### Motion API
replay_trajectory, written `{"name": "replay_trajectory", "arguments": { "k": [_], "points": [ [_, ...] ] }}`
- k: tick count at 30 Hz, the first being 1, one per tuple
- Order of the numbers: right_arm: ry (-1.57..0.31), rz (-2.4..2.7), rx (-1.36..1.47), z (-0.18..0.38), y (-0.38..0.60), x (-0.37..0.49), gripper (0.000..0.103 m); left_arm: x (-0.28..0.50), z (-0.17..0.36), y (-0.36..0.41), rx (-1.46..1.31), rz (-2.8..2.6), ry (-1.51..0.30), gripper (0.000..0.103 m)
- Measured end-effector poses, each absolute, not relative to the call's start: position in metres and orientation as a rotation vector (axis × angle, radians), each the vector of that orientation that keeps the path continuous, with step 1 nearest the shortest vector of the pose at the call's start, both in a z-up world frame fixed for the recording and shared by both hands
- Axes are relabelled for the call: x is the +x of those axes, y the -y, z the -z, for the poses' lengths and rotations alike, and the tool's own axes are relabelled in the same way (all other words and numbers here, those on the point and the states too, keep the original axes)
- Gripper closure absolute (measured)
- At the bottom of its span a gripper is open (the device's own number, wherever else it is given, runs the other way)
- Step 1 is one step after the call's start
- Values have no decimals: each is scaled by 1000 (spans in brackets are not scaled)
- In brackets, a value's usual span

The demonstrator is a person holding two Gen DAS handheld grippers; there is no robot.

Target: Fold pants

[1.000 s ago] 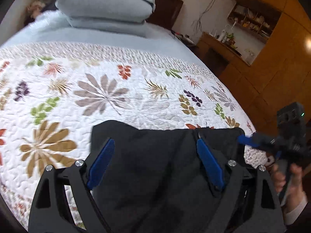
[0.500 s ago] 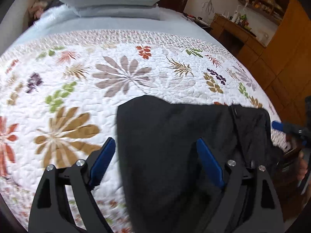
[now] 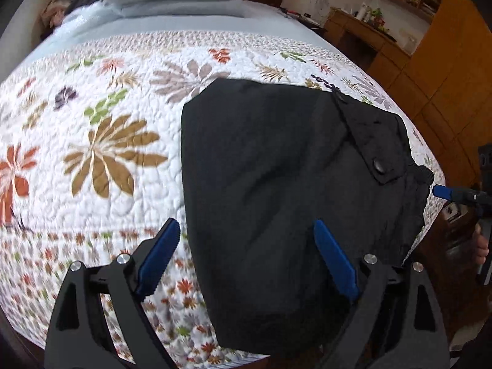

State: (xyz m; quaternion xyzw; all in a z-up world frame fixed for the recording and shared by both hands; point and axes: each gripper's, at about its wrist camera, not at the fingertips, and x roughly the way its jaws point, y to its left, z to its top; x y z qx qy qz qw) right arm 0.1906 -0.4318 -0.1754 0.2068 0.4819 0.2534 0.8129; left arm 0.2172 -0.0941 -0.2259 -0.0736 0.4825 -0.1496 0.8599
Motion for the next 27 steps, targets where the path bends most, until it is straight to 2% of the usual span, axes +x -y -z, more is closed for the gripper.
{"name": "replay_trajectory", "arguments": {
  "k": [2, 3, 8, 13, 16, 22, 27],
  "points": [
    [-1039, -505, 487, 176, 442, 196, 10, 220, 232, 86, -223, 318, -1055, 13],
    [-1056, -496, 513, 179, 447, 202, 7, 222, 235, 83, -252, 326, -1074, 13],
    [-1180, -450, 666, 203, 454, 238, 8, 235, 251, 75, -333, 360, -1166, 11],
    [-1239, -418, 472, 207, 428, 250, 12, 240, 256, 80, -306, 349, -1188, 7],
    [-1292, -405, 463, 216, 424, 252, 14, 244, 262, 81, -318, 346, -1208, 6],
    [-1377, -389, 605, 240, 446, 262, 3, 255, 271, 78, -384, 391, -1253, 5],
    [-1412, -412, 703, 262, 455, 276, 3, 266, 283, 76, -447, 457, -1295, 5]
  ]
}}
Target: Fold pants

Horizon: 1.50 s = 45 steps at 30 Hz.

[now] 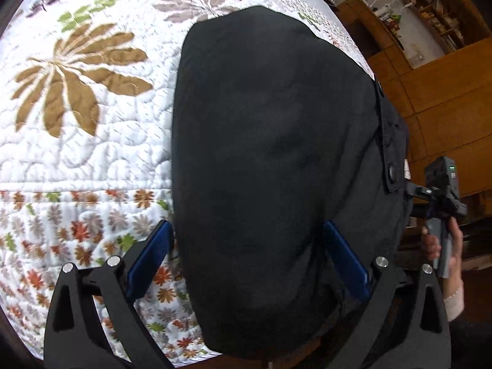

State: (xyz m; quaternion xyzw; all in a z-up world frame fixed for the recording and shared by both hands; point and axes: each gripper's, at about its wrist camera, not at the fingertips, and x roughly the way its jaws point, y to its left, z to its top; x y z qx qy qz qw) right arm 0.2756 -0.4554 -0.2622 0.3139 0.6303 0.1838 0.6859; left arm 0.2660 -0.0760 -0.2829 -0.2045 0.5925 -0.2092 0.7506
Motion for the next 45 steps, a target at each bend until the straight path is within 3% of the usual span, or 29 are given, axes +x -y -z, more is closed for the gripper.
{"name": "replay_trajectory", "arguments": {
  "k": [12, 14, 17, 22, 24, 27, 30, 32, 37, 39, 45],
  "points": [
    [-1408, -522, 730, 279, 450, 294, 4, 296, 300, 87, -566, 585, -1390, 4],
    [-1383, -565, 745, 279, 450, 295, 19, 298, 303, 84, -610, 600, -1394, 8],
    [-1372, -579, 712, 277, 447, 293, 26, 295, 305, 78, -626, 601, -1392, 22],
    [-1340, -601, 695, 270, 443, 289, 36, 298, 307, 79, -637, 606, -1381, 29],
    [-1330, -603, 692, 270, 443, 289, 34, 298, 306, 83, -619, 595, -1372, 29],
    [-1349, -603, 715, 277, 437, 292, 23, 298, 301, 82, -611, 598, -1367, 27],
    [-1354, -598, 632, 274, 421, 298, 19, 294, 293, 91, -558, 582, -1351, 20],
    [-1355, -589, 586, 270, 414, 300, 22, 289, 285, 109, -439, 548, -1333, 11],
    [-1321, -603, 637, 265, 420, 298, 41, 286, 271, 131, -331, 460, -1300, 11],
    [-1304, -610, 639, 263, 421, 297, 45, 282, 261, 138, -287, 447, -1264, 16],
    [-1227, -655, 681, 253, 424, 297, 52, 283, 235, 145, -217, 489, -1219, 44]
  ]
}}
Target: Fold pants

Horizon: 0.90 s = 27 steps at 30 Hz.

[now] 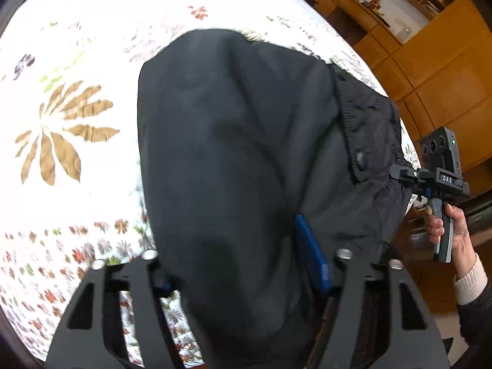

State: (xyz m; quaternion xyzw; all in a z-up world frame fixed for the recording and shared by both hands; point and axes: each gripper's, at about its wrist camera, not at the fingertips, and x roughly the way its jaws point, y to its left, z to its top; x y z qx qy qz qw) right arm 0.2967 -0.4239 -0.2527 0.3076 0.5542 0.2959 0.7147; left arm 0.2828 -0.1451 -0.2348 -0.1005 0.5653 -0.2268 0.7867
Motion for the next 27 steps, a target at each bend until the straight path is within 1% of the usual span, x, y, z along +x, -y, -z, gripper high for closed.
{"name": "replay_trajectory", "arguments": {
  "k": [2, 5, 27],
  "points": [
    [-1216, -657, 693, 251, 425, 302, 53, 287, 230, 146, -201, 489, -1208, 48],
    [-1202, -658, 708, 247, 417, 316, 53, 297, 228, 147, -192, 479, -1202, 49],
    [-1171, -705, 683, 248, 386, 380, 53, 402, 229, 120, -195, 416, -1153, 50]
  ]
}}
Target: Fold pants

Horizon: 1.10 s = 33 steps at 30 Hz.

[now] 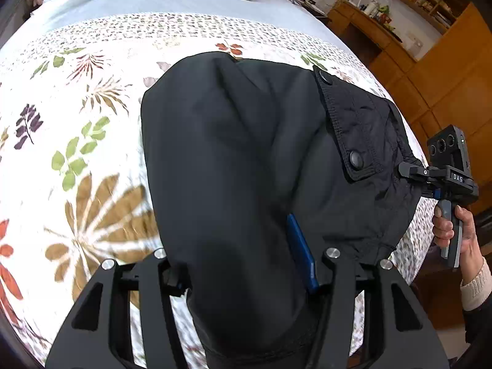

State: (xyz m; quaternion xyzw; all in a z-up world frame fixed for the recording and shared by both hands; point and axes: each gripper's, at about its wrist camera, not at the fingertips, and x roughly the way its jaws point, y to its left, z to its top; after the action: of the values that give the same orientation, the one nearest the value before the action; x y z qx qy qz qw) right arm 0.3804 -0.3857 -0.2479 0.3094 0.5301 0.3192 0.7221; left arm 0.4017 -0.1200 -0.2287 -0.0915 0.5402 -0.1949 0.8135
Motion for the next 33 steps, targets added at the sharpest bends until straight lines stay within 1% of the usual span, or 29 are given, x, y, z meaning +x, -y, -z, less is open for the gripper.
{"name": "replay_trajectory", "arguments": {
  "k": [7, 10, 16, 26, 27, 28, 31, 33],
  "points": [
    [-1160, -728, 674, 249, 378, 395, 53, 437, 229, 109, -185, 388, -1143, 49],
    [-1155, -732, 670, 251, 376, 404, 53, 442, 235, 87, -198, 383, -1146, 49],
    [-1153, -741, 650, 255, 375, 410, 53, 469, 241, 77, -216, 364, -1154, 45],
    [-1164, -755, 647, 257, 371, 415, 53, 455, 241, 81, -214, 353, -1131, 40],
    [-1169, -742, 648, 259, 372, 416, 52, 461, 241, 81, -219, 353, -1131, 40],
    [-1176, -733, 645, 260, 374, 416, 48, 459, 242, 81, -228, 351, -1133, 38],
    [-1207, -689, 604, 253, 375, 418, 41, 458, 248, 78, -256, 347, -1143, 33],
    [-1170, -654, 576, 240, 385, 408, 38, 459, 249, 74, -273, 349, -1145, 32]
  ]
}}
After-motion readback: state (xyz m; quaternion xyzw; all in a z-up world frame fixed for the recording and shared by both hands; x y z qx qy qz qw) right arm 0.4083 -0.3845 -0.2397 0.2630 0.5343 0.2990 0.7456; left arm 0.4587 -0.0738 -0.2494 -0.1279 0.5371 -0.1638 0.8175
